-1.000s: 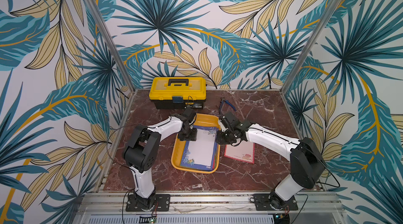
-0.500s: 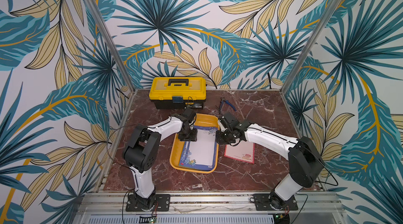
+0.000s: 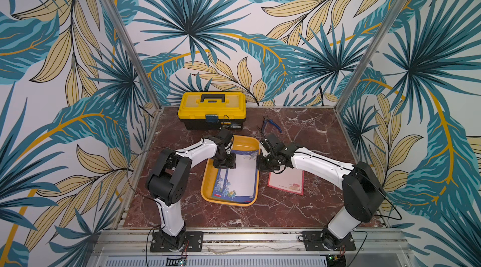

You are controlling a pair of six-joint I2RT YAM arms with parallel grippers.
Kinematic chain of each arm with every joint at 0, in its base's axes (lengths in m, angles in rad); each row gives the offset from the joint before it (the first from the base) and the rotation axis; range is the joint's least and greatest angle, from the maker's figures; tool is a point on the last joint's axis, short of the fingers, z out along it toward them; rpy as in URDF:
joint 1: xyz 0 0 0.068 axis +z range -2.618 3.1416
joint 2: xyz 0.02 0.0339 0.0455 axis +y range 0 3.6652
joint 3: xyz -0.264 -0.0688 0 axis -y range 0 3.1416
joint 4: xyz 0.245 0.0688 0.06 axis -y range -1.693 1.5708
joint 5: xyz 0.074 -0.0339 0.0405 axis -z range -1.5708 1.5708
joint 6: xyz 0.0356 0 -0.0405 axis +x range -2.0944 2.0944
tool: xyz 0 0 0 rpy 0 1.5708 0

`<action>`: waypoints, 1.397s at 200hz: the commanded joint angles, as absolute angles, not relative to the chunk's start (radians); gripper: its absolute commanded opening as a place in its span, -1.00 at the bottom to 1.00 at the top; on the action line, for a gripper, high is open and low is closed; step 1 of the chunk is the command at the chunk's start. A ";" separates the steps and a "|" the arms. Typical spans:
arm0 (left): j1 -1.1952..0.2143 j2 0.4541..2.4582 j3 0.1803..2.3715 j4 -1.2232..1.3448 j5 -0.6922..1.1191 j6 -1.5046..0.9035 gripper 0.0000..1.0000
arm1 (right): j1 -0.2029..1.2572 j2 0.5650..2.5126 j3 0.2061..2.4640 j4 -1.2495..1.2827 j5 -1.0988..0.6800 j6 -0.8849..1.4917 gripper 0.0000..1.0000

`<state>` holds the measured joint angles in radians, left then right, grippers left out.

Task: Take out the stationery paper from the storage box
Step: Pick up the stationery paper from the storage box.

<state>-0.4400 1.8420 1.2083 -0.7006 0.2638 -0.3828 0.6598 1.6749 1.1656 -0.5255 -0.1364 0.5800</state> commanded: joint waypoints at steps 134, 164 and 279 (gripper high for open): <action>-0.414 1.812 1.203 -0.695 0.352 -0.418 -0.03 | 0.666 1.726 1.150 -0.481 -0.156 0.585 -0.66; -0.407 1.800 1.197 -0.673 0.390 -0.430 -0.04 | 0.663 1.729 1.149 -0.479 -0.158 0.585 -0.66; -0.381 1.775 1.156 -0.573 0.547 -0.472 -0.09 | 0.663 1.737 1.148 -0.467 -0.168 0.588 -0.66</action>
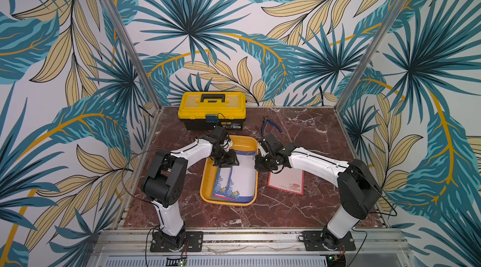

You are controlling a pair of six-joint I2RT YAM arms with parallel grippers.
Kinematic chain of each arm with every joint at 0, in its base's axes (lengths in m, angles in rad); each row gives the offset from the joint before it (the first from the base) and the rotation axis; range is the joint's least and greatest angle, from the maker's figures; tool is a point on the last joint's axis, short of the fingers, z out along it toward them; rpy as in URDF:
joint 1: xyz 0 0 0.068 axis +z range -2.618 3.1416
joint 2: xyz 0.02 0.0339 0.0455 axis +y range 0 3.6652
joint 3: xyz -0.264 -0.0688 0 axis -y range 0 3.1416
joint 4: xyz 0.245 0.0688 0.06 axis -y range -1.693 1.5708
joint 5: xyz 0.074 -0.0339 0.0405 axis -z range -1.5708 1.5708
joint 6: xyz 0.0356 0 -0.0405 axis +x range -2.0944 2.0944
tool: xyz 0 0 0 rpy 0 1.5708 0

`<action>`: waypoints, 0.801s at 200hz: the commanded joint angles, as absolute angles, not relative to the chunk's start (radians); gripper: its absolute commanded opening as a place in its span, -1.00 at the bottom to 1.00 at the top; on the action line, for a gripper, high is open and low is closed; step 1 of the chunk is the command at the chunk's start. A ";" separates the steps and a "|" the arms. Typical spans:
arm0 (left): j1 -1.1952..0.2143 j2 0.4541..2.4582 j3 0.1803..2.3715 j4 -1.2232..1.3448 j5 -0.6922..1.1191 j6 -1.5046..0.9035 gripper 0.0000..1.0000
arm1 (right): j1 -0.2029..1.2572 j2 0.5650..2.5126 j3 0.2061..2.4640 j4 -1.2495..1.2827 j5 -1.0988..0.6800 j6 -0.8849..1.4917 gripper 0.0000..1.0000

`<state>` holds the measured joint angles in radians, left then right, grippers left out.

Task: Take out the stationery paper from the storage box
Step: Pick up the stationery paper from the storage box.

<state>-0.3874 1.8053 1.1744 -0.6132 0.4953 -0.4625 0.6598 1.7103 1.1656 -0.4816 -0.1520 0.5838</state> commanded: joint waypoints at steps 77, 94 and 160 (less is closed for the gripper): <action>-0.377 1.814 1.140 -0.564 0.543 -0.469 -0.08 | 0.664 1.742 1.159 -0.471 -0.177 0.587 -0.66; -0.378 1.819 1.143 -0.564 0.541 -0.467 -0.09 | 0.664 1.741 1.162 -0.474 -0.175 0.584 -0.66; -0.377 1.819 1.144 -0.564 0.517 -0.456 -0.57 | 0.664 1.737 1.186 -0.495 -0.160 0.569 -0.64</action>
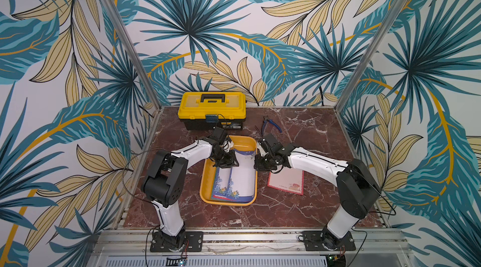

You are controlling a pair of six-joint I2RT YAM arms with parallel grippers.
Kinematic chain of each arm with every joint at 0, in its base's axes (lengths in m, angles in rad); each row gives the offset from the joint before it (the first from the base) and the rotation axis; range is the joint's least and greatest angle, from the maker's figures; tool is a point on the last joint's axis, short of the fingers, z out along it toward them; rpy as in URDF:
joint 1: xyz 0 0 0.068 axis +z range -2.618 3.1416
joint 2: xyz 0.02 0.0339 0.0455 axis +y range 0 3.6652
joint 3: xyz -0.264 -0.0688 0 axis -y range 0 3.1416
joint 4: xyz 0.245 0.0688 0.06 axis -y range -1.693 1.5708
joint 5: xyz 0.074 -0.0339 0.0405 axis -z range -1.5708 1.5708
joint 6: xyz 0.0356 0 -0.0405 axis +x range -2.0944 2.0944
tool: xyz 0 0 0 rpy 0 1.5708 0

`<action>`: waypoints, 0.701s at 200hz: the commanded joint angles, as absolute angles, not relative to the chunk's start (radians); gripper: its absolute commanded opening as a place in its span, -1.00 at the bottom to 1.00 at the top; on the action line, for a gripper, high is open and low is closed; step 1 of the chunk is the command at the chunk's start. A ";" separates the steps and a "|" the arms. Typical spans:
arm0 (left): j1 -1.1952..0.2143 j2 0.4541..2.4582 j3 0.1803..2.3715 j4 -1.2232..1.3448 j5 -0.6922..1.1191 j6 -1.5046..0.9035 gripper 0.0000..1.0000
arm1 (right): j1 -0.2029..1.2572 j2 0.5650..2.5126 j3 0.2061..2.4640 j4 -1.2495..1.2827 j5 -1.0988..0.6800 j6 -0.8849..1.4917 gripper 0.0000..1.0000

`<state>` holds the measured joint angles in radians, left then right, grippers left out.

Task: Take out the stationery paper from the storage box
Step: Pick up the stationery paper from the storage box.

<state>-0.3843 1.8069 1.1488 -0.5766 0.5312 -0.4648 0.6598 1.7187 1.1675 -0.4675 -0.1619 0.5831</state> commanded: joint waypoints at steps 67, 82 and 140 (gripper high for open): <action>-0.376 1.756 1.151 -0.566 0.473 -0.443 -1.00 | 0.663 1.676 1.231 -0.564 -0.087 0.514 -0.22; -0.377 1.729 1.155 -0.566 0.461 -0.441 -1.00 | 0.663 1.659 1.240 -0.574 -0.074 0.500 -0.02; -0.375 1.576 1.182 -0.569 0.437 -0.423 -1.00 | 0.663 1.579 1.294 -0.666 0.043 0.436 0.24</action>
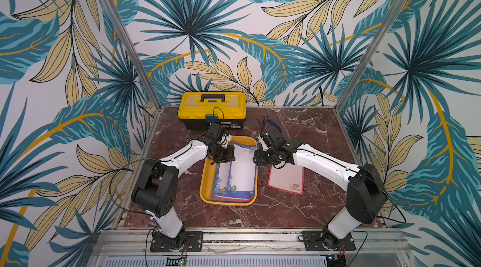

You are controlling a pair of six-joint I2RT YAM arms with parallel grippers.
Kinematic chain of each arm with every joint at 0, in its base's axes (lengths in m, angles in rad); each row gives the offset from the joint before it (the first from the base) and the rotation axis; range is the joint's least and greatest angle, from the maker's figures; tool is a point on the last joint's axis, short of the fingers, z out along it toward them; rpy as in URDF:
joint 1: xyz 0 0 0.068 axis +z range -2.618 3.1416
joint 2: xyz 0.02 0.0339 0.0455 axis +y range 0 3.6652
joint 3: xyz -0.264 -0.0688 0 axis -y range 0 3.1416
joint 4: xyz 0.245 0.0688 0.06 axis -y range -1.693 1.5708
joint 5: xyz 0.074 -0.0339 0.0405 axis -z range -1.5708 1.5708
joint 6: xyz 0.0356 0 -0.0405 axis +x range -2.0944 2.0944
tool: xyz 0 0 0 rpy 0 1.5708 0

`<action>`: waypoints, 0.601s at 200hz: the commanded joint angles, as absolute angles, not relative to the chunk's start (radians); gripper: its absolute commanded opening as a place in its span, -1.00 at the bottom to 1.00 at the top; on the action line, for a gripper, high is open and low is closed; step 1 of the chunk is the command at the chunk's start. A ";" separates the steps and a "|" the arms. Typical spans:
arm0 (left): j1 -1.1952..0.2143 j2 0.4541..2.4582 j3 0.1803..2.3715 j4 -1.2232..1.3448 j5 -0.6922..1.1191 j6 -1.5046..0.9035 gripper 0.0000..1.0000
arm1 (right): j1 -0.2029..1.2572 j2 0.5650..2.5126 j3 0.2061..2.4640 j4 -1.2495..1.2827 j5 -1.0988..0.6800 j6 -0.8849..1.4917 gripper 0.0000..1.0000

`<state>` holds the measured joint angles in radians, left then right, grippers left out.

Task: Take out the stationery paper from the storage box
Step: Pick up the stationery paper from the storage box.

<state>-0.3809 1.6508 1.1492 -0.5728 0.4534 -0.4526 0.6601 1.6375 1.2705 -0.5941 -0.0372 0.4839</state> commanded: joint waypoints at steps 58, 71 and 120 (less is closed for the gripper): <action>-0.417 1.392 1.299 -0.568 0.439 -0.309 -1.00 | 0.659 1.379 1.269 -0.592 0.116 0.296 0.34; -0.432 1.361 1.336 -0.568 0.441 -0.282 -1.00 | 0.654 1.324 1.235 -0.537 0.119 0.261 0.42; -0.502 1.306 1.458 -0.566 0.557 -0.193 -1.00 | 0.594 1.114 1.080 -0.282 -0.062 0.157 0.68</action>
